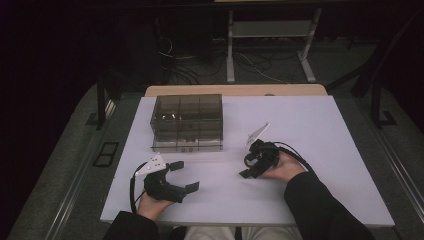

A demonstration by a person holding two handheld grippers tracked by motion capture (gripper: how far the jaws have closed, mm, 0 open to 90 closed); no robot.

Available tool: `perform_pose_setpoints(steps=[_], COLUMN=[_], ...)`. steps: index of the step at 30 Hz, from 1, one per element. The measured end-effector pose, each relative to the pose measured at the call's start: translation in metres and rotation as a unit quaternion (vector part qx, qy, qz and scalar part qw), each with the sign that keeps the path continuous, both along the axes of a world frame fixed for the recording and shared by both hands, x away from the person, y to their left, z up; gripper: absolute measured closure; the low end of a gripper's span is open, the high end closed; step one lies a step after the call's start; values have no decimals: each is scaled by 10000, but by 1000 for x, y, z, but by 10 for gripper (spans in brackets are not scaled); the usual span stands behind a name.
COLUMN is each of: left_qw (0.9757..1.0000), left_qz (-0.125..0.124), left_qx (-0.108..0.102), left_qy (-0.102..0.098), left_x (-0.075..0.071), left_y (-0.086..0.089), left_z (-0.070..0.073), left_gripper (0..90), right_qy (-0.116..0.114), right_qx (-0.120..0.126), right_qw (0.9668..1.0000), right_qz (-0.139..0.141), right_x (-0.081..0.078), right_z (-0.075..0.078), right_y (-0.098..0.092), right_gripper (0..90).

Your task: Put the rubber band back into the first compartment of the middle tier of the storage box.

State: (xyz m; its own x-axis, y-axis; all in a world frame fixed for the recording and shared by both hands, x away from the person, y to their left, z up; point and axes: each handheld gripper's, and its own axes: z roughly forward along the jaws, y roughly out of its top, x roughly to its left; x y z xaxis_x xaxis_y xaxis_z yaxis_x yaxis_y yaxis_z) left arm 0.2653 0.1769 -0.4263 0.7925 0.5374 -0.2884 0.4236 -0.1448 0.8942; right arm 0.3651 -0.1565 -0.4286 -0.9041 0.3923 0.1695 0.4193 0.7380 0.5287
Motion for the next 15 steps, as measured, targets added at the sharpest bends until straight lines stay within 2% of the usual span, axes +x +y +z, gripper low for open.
perform_pose_setpoints(steps=[9, 15], left_qw=[10000, 10000], left_qz=[-5, -5], left_qx=[1, 1], left_qy=[-4, -7], left_x=[0, 0], left_y=[0, 0], left_z=[0, 0], left_gripper=[0, 0], right_qy=[-145, -263], right_qx=[-65, -152], right_qw=[9999, 9994], right_qz=[-13, -146], right_x=[2, 4], right_z=[-1, -1], right_y=[-1, -3], right_gripper=[387, 489])
